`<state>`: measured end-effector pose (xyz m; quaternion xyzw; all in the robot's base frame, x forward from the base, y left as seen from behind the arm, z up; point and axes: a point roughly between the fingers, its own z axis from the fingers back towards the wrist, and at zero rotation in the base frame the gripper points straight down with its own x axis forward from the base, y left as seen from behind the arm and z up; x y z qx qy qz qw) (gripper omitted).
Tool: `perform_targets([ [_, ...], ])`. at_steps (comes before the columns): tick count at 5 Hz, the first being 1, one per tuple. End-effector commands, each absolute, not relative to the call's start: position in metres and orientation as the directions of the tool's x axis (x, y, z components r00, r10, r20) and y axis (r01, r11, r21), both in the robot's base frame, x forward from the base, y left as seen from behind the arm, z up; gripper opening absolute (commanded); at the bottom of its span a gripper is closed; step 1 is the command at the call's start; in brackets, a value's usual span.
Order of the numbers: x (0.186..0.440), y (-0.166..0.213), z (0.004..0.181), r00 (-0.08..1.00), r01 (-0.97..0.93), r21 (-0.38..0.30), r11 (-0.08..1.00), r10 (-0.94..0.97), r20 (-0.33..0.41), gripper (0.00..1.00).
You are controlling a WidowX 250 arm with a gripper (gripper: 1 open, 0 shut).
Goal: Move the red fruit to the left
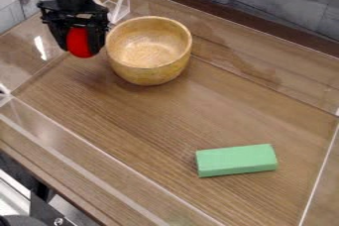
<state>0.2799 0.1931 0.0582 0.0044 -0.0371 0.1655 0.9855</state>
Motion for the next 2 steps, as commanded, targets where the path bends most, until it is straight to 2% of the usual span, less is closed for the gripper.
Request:
perform_targets([
  [1, 0.2841, 0.2104, 0.0707, 0.924, -0.366, 0.013, 0.930, 0.362, 0.122, 1.00],
  [2, 0.2812, 0.2140, 0.0690, 0.916, -0.386, 0.005, 0.922, 0.383, 0.118, 1.00],
])
